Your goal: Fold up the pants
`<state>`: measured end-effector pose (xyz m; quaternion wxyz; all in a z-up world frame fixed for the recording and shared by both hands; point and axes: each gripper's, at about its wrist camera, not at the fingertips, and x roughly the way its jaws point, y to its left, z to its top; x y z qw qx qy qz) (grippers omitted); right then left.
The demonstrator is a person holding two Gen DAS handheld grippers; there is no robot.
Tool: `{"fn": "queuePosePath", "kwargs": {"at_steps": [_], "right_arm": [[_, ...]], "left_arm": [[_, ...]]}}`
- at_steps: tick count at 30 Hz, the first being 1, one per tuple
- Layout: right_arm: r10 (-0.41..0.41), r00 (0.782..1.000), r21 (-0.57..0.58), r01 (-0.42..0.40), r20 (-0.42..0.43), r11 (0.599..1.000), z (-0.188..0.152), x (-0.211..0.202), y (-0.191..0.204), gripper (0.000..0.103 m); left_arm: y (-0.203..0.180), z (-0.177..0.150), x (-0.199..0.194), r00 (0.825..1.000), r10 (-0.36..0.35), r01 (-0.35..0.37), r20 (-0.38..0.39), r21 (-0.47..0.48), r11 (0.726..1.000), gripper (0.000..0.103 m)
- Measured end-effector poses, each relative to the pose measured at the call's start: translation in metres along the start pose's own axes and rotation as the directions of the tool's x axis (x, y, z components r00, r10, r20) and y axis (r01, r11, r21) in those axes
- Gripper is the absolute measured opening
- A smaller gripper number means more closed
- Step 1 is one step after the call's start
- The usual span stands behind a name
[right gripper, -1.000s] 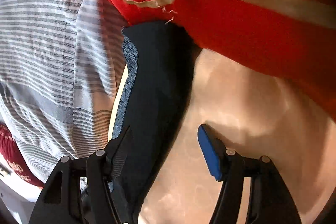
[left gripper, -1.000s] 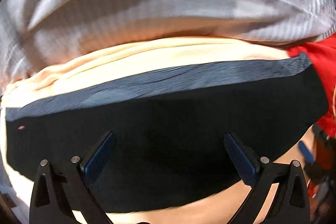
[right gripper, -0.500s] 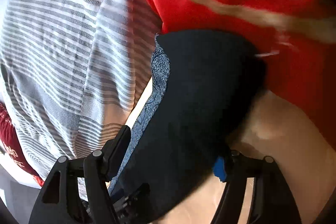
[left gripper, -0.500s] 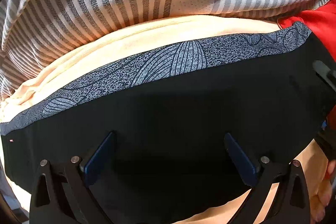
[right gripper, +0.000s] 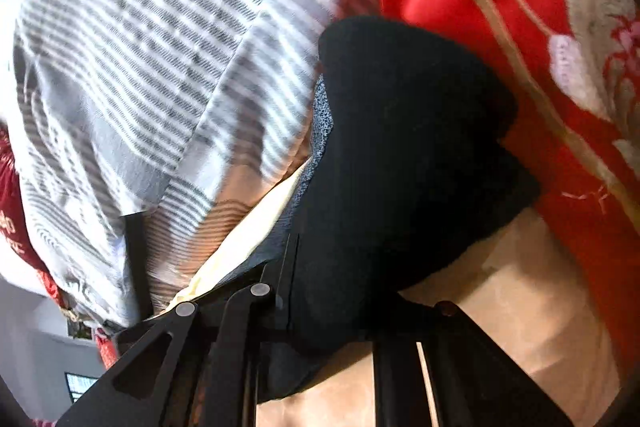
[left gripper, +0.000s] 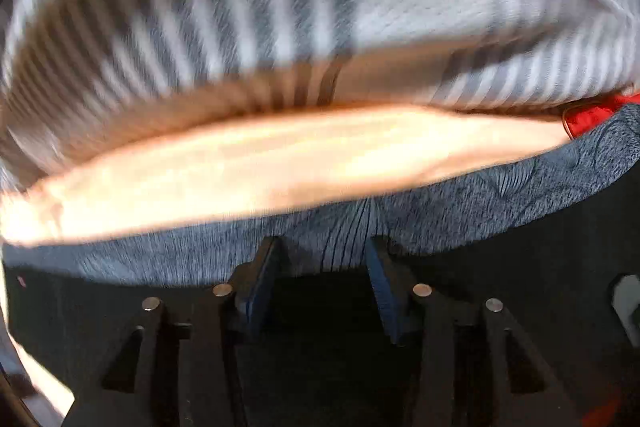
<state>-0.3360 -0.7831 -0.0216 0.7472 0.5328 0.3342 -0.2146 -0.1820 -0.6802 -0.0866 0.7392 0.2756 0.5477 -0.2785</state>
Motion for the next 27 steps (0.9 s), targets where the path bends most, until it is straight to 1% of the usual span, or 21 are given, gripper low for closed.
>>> {"fn": "queuePosePath", "kwargs": {"at_steps": [1, 2, 4, 6, 8, 9, 10, 11, 12, 14, 16, 17, 19, 20, 22, 25, 26, 27], "right_arm": [[0.0, 1.0, 0.003, 0.0, -0.001, 1.0, 0.001, -0.001, 0.0, 0.015], [0.002, 1.0, 0.005, -0.002, 0.001, 1.0, 0.001, -0.002, 0.001, 0.015], [0.002, 1.0, -0.002, -0.002, 0.002, 1.0, 0.001, -0.004, 0.003, 0.015], [0.0, 1.0, -0.02, 0.0, 0.001, 1.0, 0.001, -0.007, 0.008, 0.015], [-0.002, 1.0, -0.043, 0.002, 0.002, 0.999, -0.001, -0.011, 0.017, 0.015], [0.003, 1.0, -0.061, -0.003, 0.003, 0.998, -0.002, -0.012, 0.021, 0.015], [0.001, 1.0, -0.079, -0.001, -0.006, 0.997, -0.003, -0.012, 0.026, 0.015], [-0.013, 1.0, -0.112, 0.011, -0.015, 0.994, -0.007, -0.011, 0.035, 0.015], [-0.021, 1.0, -0.133, 0.019, -0.012, 0.991, -0.008, -0.011, 0.04, 0.015], [-0.04, 0.999, -0.208, 0.038, -0.002, 0.977, -0.014, -0.014, 0.059, 0.015], [-0.057, 0.998, -0.268, 0.058, 0.011, 0.962, -0.02, -0.015, 0.079, 0.015], [-0.068, 0.997, -0.308, 0.071, 0.02, 0.949, -0.024, -0.016, 0.093, 0.015], [-0.086, 0.996, -0.38, 0.093, 0.035, 0.92, -0.032, -0.017, 0.117, 0.015], [-0.103, 0.994, -0.434, 0.112, 0.045, 0.894, -0.039, -0.016, 0.136, 0.015], [-0.126, 0.99, -0.499, 0.138, 0.057, 0.855, -0.05, -0.012, 0.158, 0.015], [-0.172, 0.982, -0.609, 0.187, 0.084, 0.771, -0.083, 0.004, 0.2, 0.015], [-0.193, 0.977, -0.647, 0.208, 0.094, 0.734, -0.099, 0.014, 0.215, 0.015], [-0.212, 0.972, -0.673, 0.224, 0.102, 0.705, -0.112, 0.022, 0.226, 0.015]], "left_arm": [[-0.004, -0.001, -0.005, 1.0, 0.016, -0.016, 0.005, 0.022, 1.0, 0.047], [-0.003, -0.003, -0.012, 1.0, 0.002, -0.002, 0.0, 0.012, 1.0, 0.047], [0.01, -0.017, -0.029, 0.997, -0.066, 0.064, -0.029, -0.062, 0.996, 0.047], [0.014, -0.042, -0.046, 0.994, -0.101, 0.096, -0.044, -0.099, 0.99, 0.047], [0.011, -0.064, -0.055, 0.991, -0.119, 0.113, -0.065, -0.091, 0.989, 0.047], [0.005, -0.077, -0.054, 0.989, -0.122, 0.117, -0.079, -0.066, 0.991, 0.047], [-0.003, -0.087, -0.051, 0.991, -0.109, 0.106, -0.073, -0.035, 0.994, 0.047], [-0.009, -0.096, -0.051, 0.995, -0.093, 0.092, -0.042, -0.016, 0.996, 0.047], [-0.012, -0.098, -0.051, 0.996, -0.083, 0.083, -0.019, -0.005, 0.997, 0.047], [-0.017, -0.098, -0.054, 0.996, -0.088, 0.088, -0.015, -0.004, 0.996, 0.047], [-0.014, -0.097, -0.057, 0.991, -0.132, 0.132, -0.031, -0.015, 0.991, 0.047], [-0.009, -0.096, -0.059, 0.985, -0.165, 0.164, -0.048, -0.024, 0.986, 0.047], [0.015, -0.096, -0.07, 0.97, -0.235, 0.23, -0.066, -0.075, 0.97, 0.047], [0.025, -0.096, -0.075, 0.967, -0.247, 0.241, -0.061, -0.087, 0.967, 0.047], [0.053, -0.1, -0.09, 0.968, -0.249, 0.244, -0.039, -0.107, 0.964, 0.047], [0.106, -0.11, -0.105, 0.975, -0.221, 0.214, -0.026, -0.151, 0.965, 0.047], [0.138, -0.11, -0.107, 0.979, -0.2, 0.192, -0.028, -0.177, 0.965, 0.047], [0.161, -0.115, -0.107, 0.982, -0.186, 0.176, -0.031, -0.2, 0.964, 0.047]]}}
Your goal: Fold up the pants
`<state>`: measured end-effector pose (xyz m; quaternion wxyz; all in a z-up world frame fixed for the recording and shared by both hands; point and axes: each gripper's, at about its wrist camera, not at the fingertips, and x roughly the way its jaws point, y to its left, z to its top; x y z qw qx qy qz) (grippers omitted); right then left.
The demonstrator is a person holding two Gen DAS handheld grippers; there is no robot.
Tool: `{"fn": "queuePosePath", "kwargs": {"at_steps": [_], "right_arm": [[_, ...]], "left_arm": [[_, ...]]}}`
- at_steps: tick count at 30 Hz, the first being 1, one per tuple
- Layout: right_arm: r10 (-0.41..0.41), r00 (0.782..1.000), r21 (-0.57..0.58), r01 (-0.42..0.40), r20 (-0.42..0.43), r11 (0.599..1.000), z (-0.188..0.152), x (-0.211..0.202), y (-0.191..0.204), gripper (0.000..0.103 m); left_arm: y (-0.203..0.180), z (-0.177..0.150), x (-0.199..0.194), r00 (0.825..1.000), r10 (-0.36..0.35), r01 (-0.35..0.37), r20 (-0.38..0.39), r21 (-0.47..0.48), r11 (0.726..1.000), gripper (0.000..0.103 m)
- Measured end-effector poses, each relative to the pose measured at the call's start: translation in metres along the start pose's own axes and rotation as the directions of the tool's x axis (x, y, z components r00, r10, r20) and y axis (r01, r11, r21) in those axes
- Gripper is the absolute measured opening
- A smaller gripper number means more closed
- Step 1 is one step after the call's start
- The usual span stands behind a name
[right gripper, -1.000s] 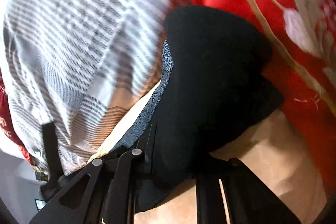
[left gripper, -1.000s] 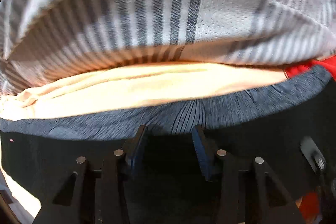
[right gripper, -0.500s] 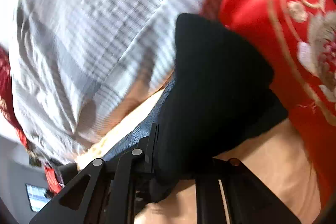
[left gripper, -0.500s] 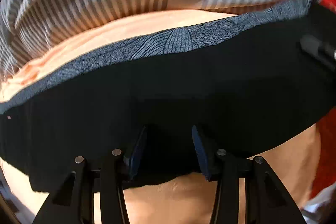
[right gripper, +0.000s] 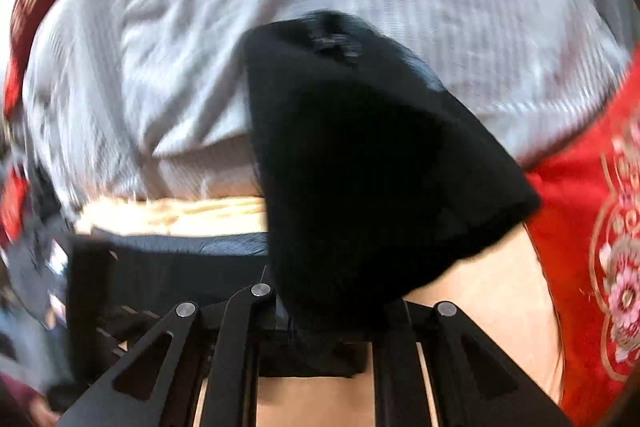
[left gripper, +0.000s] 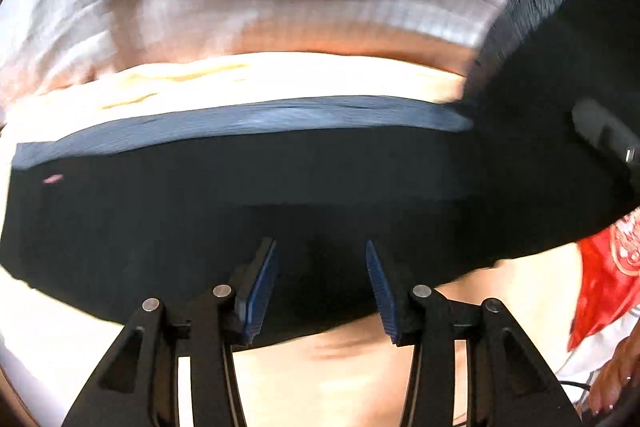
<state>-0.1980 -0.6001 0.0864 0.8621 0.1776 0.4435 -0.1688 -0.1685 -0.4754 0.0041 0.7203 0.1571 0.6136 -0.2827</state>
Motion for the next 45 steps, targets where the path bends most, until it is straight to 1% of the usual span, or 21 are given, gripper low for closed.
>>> {"fn": "queuePosePath", "kwargs": {"at_steps": [4, 6, 10, 11, 12, 13, 14, 16, 19, 21, 22, 26, 30, 33, 34, 35, 36, 37, 38, 41, 45], "right_arm": [[-0.078, 0.996, -0.153, 0.071, -0.043, 0.986, -0.015, 0.035, 0.084, 0.015], [-0.133, 0.988, -0.234, 0.112, -0.077, 0.966, -0.03, 0.062, 0.123, 0.015], [-0.26, 0.956, -0.395, 0.189, -0.134, 0.899, -0.068, 0.116, 0.181, 0.017], [-0.293, 0.947, -0.427, 0.214, -0.128, 0.879, -0.077, 0.122, 0.191, 0.022], [-0.328, 0.939, -0.457, 0.246, -0.107, 0.855, -0.086, 0.125, 0.2, 0.025], [-0.354, 0.931, -0.479, 0.272, -0.087, 0.834, -0.089, 0.127, 0.206, 0.035], [-0.371, 0.926, -0.516, 0.285, -0.069, 0.808, -0.096, 0.126, 0.216, 0.05], [-0.355, 0.933, -0.559, 0.265, -0.058, 0.786, -0.1, 0.114, 0.226, 0.062], [-0.289, 0.955, -0.605, 0.195, -0.06, 0.772, -0.113, 0.08, 0.233, 0.062], [-0.264, 0.961, -0.563, 0.174, -0.081, 0.808, -0.109, 0.061, 0.222, 0.062], [-0.252, 0.963, -0.51, 0.167, -0.101, 0.844, -0.104, 0.052, 0.208, 0.063], [-0.182, 0.963, -0.25, 0.13, -0.198, 0.96, -0.088, 0.03, 0.146, 0.065], [-0.156, 0.959, -0.124, 0.129, -0.237, 0.984, -0.086, 0.023, 0.107, 0.065], [-0.128, 0.958, -0.088, 0.109, -0.255, 0.99, -0.093, 0.021, 0.097, 0.064], [-0.116, 0.959, -0.077, 0.099, -0.26, 0.992, -0.095, 0.022, 0.095, 0.058], [-0.095, 0.958, -0.056, 0.083, -0.272, 0.995, -0.096, 0.023, 0.092, 0.051], [-0.076, 0.956, -0.033, 0.07, -0.284, 0.997, -0.098, 0.025, 0.089, 0.047], [-0.049, 0.952, 0.0, 0.052, -0.301, 0.999, -0.102, 0.026, 0.086, 0.039], [-0.032, 0.95, 0.023, 0.041, -0.312, 0.999, -0.103, 0.027, 0.083, 0.032], [-0.009, 0.942, 0.052, 0.028, -0.334, 0.998, -0.111, 0.027, 0.078, 0.029], [0.052, 0.943, 0.132, -0.009, -0.329, 0.991, -0.112, 0.018, 0.061, 0.029]], "left_arm": [[0.092, -0.005, -0.013, 0.997, 0.07, -0.071, -0.017, -0.146, 0.987, 0.047], [0.14, -0.021, -0.011, 0.992, 0.118, -0.122, -0.031, -0.21, 0.97, 0.047], [0.203, -0.037, -0.006, 0.983, 0.17, -0.181, -0.064, -0.279, 0.943, 0.047], [0.235, -0.043, -0.001, 0.983, 0.169, -0.183, -0.074, -0.289, 0.94, 0.054], [0.241, -0.045, 0.001, 0.983, 0.166, -0.181, -0.074, -0.295, 0.938, 0.071], [0.248, -0.048, 0.0, 0.984, 0.167, -0.177, -0.058, -0.302, 0.937, 0.077], [0.249, -0.052, -0.002, 0.985, 0.17, -0.174, -0.039, -0.302, 0.937, 0.08], [0.251, -0.053, -0.004, 0.989, 0.146, -0.15, -0.032, -0.286, 0.946, 0.08], [0.253, -0.049, -0.011, 0.995, 0.1, -0.103, -0.023, -0.268, 0.958, 0.08], [0.251, -0.028, -0.027, 0.999, 0.05, -0.052, -0.012, -0.234, 0.971, 0.08], [0.25, -0.013, -0.02, 1.0, 0.021, -0.022, -0.008, -0.219, 0.976, 0.08], [0.211, -0.004, -0.03, 0.99, -0.138, 0.136, -0.011, -0.129, 0.982, 0.08], [0.168, -0.001, -0.023, 0.974, -0.217, 0.212, -0.063, -0.082, 0.974, 0.08], [0.155, 0.007, 0.003, 0.973, -0.214, 0.208, -0.081, -0.077, 0.975, 0.08], [0.155, 0.015, 0.012, 0.973, -0.212, 0.205, -0.09, -0.08, 0.975, 0.079], [0.151, 0.018, 0.016, 0.972, -0.214, 0.206, -0.102, -0.083, 0.975, 0.062], [0.146, 0.02, 0.02, 0.971, -0.209, 0.2, -0.118, -0.08, 0.976, 0.038], [0.141, 0.02, 0.024, 0.973, -0.18, 0.172, -0.143, -0.067, 0.983, 0.038], [0.139, 0.018, 0.027, 0.978, -0.148, 0.143, -0.146, -0.049, 0.989, 0.03], [0.132, -0.003, 0.033, 0.984, -0.085, 0.09, -0.158, 0.029, 0.996, 0.029], [0.125, -0.018, 0.027, 0.993, -0.042, 0.052, -0.107, 0.093, 0.994, 0.029]]}}
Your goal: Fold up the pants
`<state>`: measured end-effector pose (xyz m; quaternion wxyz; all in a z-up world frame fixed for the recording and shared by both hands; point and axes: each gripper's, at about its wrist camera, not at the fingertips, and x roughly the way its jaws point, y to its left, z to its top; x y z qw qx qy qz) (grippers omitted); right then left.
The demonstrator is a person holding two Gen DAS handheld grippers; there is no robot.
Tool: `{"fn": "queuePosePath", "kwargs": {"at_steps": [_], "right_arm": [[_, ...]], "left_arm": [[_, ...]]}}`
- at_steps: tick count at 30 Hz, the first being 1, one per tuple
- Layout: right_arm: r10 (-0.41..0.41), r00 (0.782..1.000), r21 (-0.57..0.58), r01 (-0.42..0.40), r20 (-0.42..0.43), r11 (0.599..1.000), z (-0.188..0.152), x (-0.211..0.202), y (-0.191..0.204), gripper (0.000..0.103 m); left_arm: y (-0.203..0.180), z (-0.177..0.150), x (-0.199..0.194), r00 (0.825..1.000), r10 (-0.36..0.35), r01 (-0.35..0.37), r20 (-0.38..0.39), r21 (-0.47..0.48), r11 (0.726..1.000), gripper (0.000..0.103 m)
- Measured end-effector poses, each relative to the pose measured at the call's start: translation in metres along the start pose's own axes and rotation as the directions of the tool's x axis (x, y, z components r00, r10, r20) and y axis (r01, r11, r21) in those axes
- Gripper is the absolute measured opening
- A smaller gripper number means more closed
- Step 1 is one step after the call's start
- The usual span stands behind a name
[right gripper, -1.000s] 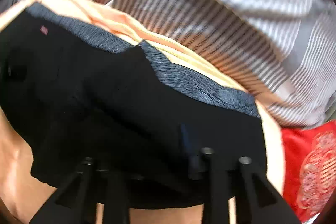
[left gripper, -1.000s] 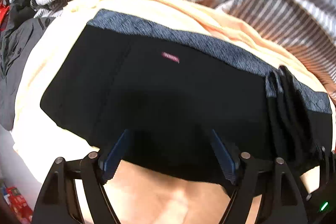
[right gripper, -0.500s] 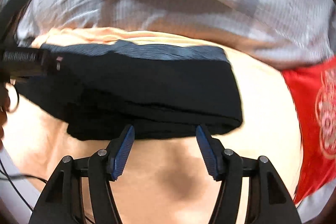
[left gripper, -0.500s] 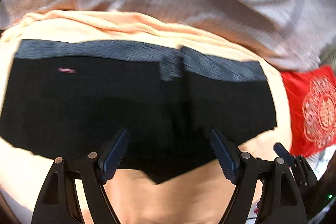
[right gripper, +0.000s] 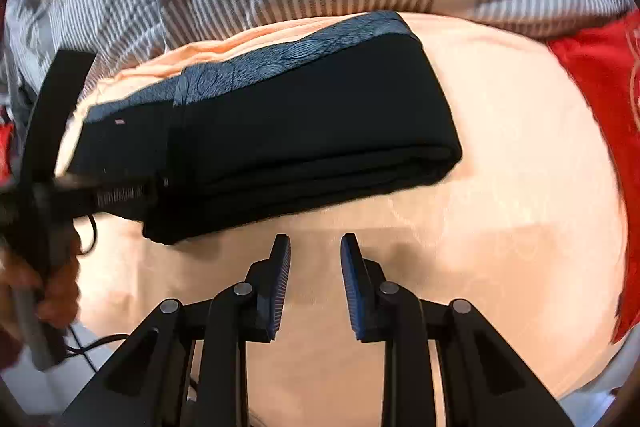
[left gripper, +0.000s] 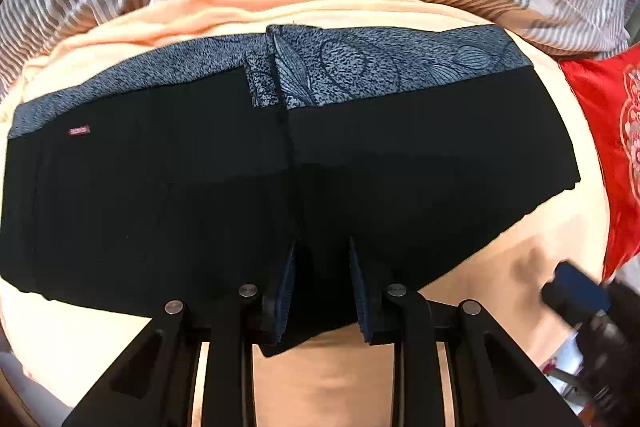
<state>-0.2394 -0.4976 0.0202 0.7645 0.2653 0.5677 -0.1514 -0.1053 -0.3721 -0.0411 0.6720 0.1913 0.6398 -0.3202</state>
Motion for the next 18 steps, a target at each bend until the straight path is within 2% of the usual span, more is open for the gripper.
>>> {"fn": "queuePosePath", "kwargs": {"at_steps": [4, 6, 10, 14, 18], "right_arm": [[0.026, 0.998, 0.09, -0.03, 0.05, 0.996, 0.027, -0.011, -0.031, 0.029], [0.046, 0.996, 0.145, -0.057, 0.075, 0.988, 0.049, -0.012, -0.05, 0.029], [0.064, 0.991, 0.206, -0.087, 0.12, 0.975, 0.1, -0.003, -0.075, 0.029], [0.074, 0.991, 0.22, -0.096, 0.109, 0.971, 0.152, 0.026, -0.081, 0.029], [0.081, 0.996, 0.155, -0.086, 0.044, 0.984, 0.176, 0.063, -0.068, 0.029]], "left_arm": [[0.007, 0.006, -0.022, 0.999, 0.009, -0.008, 0.038, -0.035, 0.999, 0.029], [0.011, 0.012, -0.041, 0.994, 0.073, -0.07, 0.084, -0.033, 0.997, 0.029], [0.012, 0.033, -0.061, 0.988, 0.082, -0.074, 0.128, -0.064, 0.995, 0.029], [-0.006, 0.064, -0.039, 0.989, 0.087, -0.081, 0.118, -0.055, 0.995, 0.029], [-0.009, 0.069, 0.006, 0.988, 0.15, -0.148, 0.023, -0.083, 0.986, 0.029]]}}
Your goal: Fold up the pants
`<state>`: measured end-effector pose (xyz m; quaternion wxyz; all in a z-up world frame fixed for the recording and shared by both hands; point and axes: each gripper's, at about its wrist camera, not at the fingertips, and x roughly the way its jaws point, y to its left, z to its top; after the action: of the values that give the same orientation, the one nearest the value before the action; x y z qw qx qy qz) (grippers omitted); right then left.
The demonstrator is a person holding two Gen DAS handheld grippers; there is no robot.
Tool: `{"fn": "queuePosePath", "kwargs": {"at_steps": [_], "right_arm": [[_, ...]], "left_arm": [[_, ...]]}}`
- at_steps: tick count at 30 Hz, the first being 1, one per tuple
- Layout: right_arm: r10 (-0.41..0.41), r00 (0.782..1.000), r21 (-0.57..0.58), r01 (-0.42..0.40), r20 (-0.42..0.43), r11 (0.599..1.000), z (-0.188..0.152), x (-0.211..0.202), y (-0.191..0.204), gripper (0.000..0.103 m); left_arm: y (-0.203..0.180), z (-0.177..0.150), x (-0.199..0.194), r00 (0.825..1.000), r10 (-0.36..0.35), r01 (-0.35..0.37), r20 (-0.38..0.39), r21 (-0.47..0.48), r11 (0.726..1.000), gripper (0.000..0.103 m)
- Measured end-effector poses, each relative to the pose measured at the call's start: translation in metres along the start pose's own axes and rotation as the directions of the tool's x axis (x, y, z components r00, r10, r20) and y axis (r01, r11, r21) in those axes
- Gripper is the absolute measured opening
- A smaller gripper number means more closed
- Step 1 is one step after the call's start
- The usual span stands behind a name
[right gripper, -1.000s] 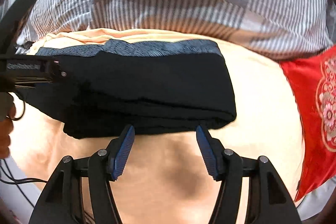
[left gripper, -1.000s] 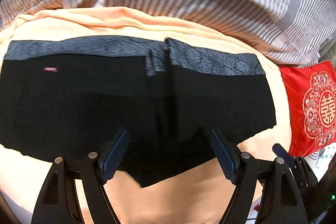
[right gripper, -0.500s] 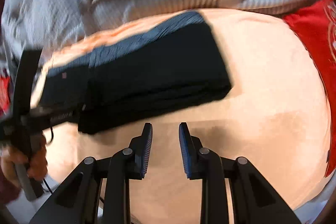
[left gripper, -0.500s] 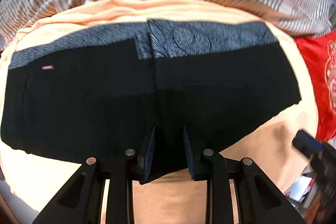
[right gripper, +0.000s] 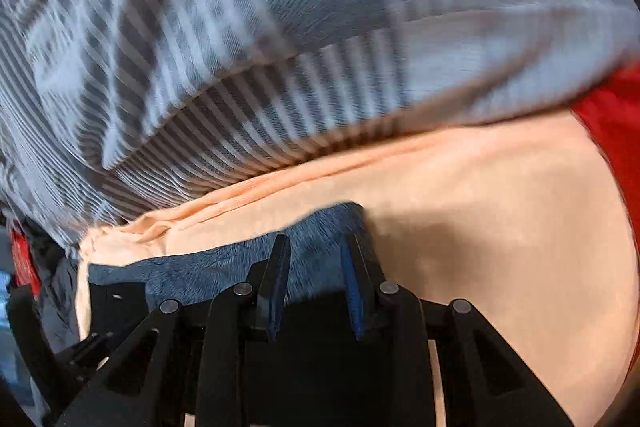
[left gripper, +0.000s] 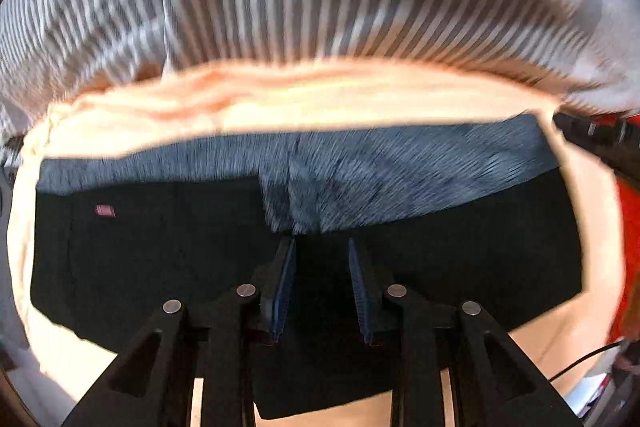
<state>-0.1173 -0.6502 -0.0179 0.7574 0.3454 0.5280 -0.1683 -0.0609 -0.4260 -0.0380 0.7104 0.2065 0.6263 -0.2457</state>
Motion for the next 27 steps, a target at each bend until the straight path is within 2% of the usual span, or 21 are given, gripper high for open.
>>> {"fn": "queuePosePath", "kwargs": {"at_steps": [1, 2, 3, 4, 7, 10, 15, 16, 19, 21, 22, 25, 27], "right_arm": [[-0.014, 0.999, -0.017, 0.014, -0.033, 1.0, 0.001, 0.013, 0.001, 0.029], [-0.048, 0.997, -0.043, 0.045, -0.058, 0.998, 0.001, 0.026, 0.001, 0.028], [-0.065, 0.996, -0.059, 0.061, -0.061, 0.996, 0.0, 0.033, 0.0, 0.028], [-0.072, 0.996, -0.073, 0.068, -0.053, 0.995, 0.001, 0.038, -0.001, 0.026], [-0.081, 0.995, -0.067, 0.077, -0.06, 0.995, 0.009, 0.046, -0.003, 0.026], [-0.068, 0.996, -0.024, 0.066, -0.062, 0.998, 0.01, 0.035, -0.002, 0.026], [-0.018, 0.998, -0.084, 0.013, -0.062, 0.996, -0.023, -0.011, 0.015, 0.031], [-0.03, 0.997, -0.11, 0.022, -0.067, 0.994, -0.035, -0.017, 0.021, 0.035], [-0.09, 0.991, -0.165, 0.073, -0.098, 0.984, -0.072, -0.015, 0.036, 0.057], [-0.144, 0.983, -0.201, 0.119, -0.112, 0.972, -0.091, 0.002, 0.041, 0.059], [-0.17, 0.98, -0.222, 0.144, -0.104, 0.964, -0.096, 0.007, 0.042, 0.061], [-0.176, 0.978, -0.27, 0.141, -0.111, 0.952, -0.098, 0.016, 0.049, 0.082], [-0.208, 0.969, -0.299, 0.161, -0.133, 0.94, -0.096, 0.021, 0.054, 0.085]], "left_arm": [[0.004, -0.005, 0.009, 1.0, -0.007, 0.007, -0.023, -0.016, 1.0, 0.029], [0.007, -0.01, 0.012, 0.999, -0.012, 0.011, -0.03, -0.03, 0.999, 0.037], [0.009, -0.014, 0.013, 1.0, 0.008, -0.008, -0.017, -0.038, 0.999, 0.054], [0.011, -0.018, 0.012, 0.999, 0.042, -0.042, 0.0, -0.041, 0.998, 0.059], [0.016, -0.019, 0.015, 1.0, 0.027, -0.027, 0.0, -0.049, 0.998, 0.061], [0.019, -0.017, 0.016, 1.0, 0.021, -0.021, -0.01, -0.057, 0.998, 0.061], [0.024, -0.022, 0.016, 1.0, 0.01, -0.01, -0.009, -0.053, 0.999, 0.061], [0.026, -0.022, 0.017, 1.0, 0.007, -0.008, -0.011, -0.056, 0.998, 0.061], [0.026, -0.024, 0.015, 1.0, 0.01, -0.011, -0.014, -0.059, 0.998, 0.061], [0.023, -0.021, 0.018, 1.0, 0.013, -0.014, -0.016, -0.058, 0.998, 0.061], [0.023, -0.021, 0.017, 1.0, 0.013, -0.014, -0.017, -0.059, 0.998, 0.062], [0.023, -0.019, 0.019, 1.0, 0.016, -0.018, -0.021, -0.069, 0.997, 0.066], [0.027, -0.019, 0.02, 1.0, 0.003, -0.005, -0.024, -0.082, 0.997, 0.066]]}}
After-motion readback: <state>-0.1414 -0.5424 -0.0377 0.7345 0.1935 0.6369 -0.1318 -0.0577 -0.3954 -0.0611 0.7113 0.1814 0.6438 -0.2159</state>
